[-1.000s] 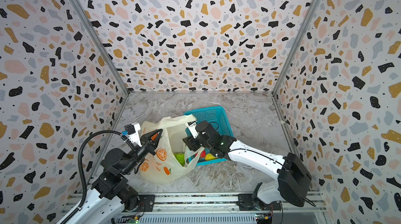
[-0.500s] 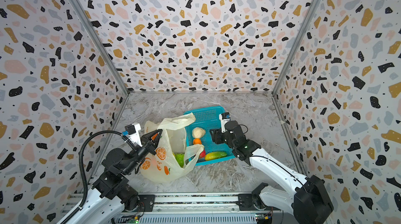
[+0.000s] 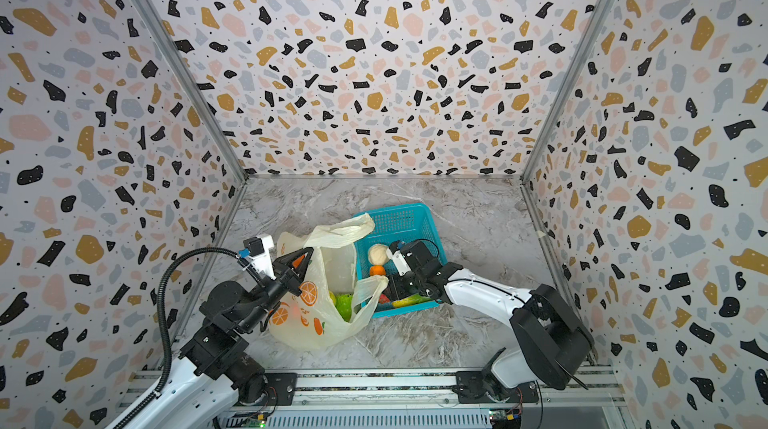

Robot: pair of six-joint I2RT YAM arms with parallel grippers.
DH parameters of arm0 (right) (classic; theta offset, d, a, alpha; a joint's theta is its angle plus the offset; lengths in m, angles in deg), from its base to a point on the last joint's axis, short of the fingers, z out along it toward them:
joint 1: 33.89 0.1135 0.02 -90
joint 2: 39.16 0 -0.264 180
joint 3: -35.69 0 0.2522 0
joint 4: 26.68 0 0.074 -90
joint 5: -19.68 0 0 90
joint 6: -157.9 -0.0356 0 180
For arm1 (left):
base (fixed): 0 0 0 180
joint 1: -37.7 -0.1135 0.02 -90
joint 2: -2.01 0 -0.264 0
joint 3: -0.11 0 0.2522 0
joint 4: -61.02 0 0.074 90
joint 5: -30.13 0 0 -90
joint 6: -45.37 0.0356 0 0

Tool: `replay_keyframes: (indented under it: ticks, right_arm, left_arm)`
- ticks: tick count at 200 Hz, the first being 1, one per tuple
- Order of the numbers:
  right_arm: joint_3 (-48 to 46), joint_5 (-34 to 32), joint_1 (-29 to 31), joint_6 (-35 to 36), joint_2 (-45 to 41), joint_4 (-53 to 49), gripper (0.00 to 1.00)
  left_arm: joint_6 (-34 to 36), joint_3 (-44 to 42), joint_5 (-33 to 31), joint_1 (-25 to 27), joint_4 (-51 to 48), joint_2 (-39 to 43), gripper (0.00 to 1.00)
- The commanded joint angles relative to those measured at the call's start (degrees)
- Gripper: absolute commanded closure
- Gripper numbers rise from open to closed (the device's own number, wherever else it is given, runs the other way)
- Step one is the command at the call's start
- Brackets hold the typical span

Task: Place the fruits into the plastic bag
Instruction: 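Return the right gripper to the basket and grasp the red apple, then carry the red apple into the bag and release it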

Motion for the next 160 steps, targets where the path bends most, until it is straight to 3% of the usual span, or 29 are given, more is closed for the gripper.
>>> replay_keyframes:
  ticks: [1, 104, 122, 143, 160]
  right_arm:
    - [2.57, 2.08, 0.23, 0.59, 0.95, -1.18, 0.34]
    - [5.68, 0.27, 0.94, 0.27, 9.41, -3.01, 0.35]
    - [5.59, 0.03, 0.94, -0.15, 9.47, -2.46, 0.44]
    - [4.93, -1.47, 0.8, -1.12, 8.13, -1.5, 0.64]
    - [3.92, -2.84, -0.02, -2.01, 5.22, -0.2, 0.7]
  left_arm:
    - [0.19, 0.26, 0.02, -0.21, 2.53, -0.07, 1.0]
    - [-0.03, -0.19, 0.0, -0.17, 2.71, 0.11, 1.0]
    - [-0.08, -0.25, -0.09, -0.17, 2.61, 0.24, 1.0]
    - [-0.09, -0.26, -0.09, -0.17, 2.54, 0.4, 1.0]
    - [-0.08, -0.31, -0.08, -0.17, 2.45, 0.56, 1.0]
